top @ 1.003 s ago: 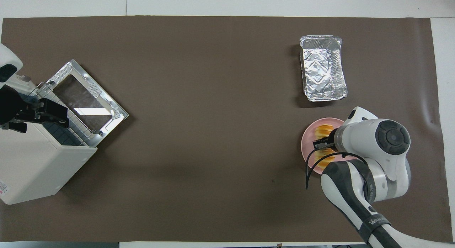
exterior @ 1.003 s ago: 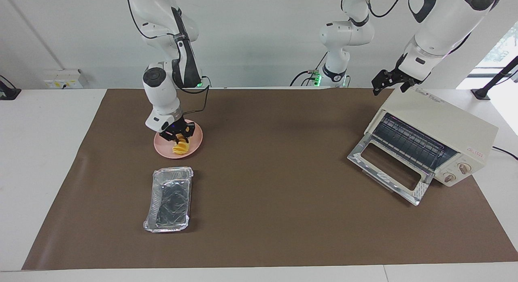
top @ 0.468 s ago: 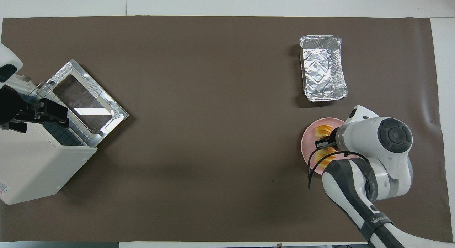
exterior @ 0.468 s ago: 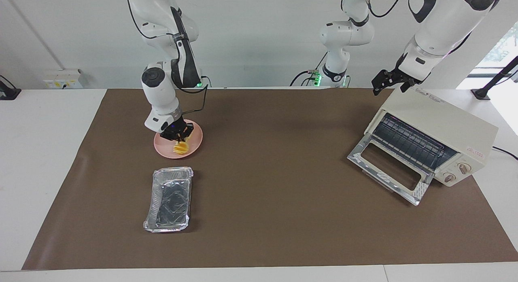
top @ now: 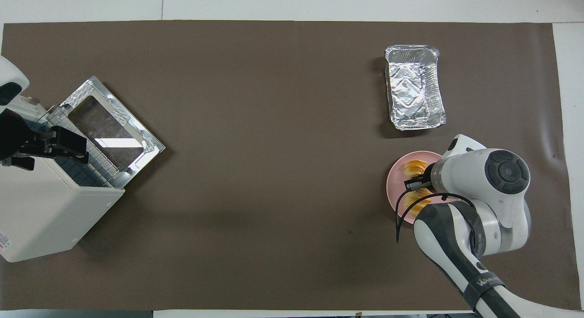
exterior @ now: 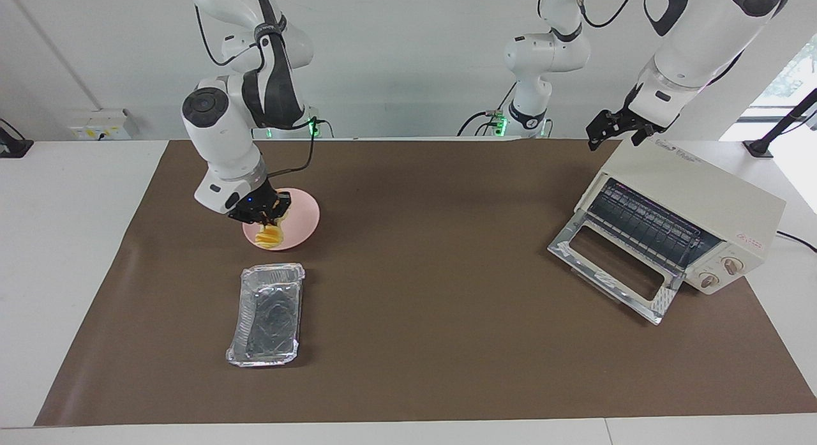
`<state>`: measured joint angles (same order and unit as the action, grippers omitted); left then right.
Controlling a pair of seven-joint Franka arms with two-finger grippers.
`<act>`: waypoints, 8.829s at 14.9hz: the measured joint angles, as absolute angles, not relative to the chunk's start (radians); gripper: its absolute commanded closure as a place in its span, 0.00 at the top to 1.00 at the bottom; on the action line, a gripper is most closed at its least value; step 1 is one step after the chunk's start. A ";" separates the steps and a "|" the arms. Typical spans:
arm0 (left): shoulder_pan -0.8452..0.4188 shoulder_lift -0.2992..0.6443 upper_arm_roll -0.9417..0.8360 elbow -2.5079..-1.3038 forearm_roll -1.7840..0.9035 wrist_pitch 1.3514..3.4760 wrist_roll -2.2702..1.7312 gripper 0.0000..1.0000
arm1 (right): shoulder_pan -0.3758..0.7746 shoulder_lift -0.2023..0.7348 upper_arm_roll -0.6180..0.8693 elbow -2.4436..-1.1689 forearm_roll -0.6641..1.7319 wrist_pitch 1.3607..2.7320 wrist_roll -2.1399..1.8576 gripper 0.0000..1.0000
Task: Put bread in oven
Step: 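Lift the bread and carry it over the foil tray, then lower the bread into the foil tray and open the right gripper, then grasp the rim of the foil tray with the right gripper, then carry the foil tray toward the table center with the right gripper, then release the tray and withdraw the right gripper while the left gripper rises, then reach the left gripper over the foil tray, then grasp the foil tray with the left gripper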
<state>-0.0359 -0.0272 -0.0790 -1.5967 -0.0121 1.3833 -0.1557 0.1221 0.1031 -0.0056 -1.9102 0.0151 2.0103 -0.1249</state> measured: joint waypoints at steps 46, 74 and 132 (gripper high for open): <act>-0.036 -0.027 -0.079 -1.597 -0.012 1.383 -0.156 1.00 | 0.006 0.624 -0.012 -1.500 -0.044 2.227 -0.267 0.00; -0.036 -0.027 -0.079 -1.597 -0.012 1.383 -0.156 1.00 | 0.439 0.600 0.007 -1.287 0.207 1.989 0.588 0.00; -0.623 0.675 -0.067 -1.306 -0.023 1.965 -0.591 0.97 | -0.090 0.018 -0.023 -1.505 -0.030 1.433 -0.284 1.00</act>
<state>-0.6226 0.6748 -0.0670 -1.3057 -0.0226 1.9654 -0.5905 -0.0903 0.0177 -0.0232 -1.5045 -0.0299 1.4327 -0.2843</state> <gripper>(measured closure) 0.000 0.000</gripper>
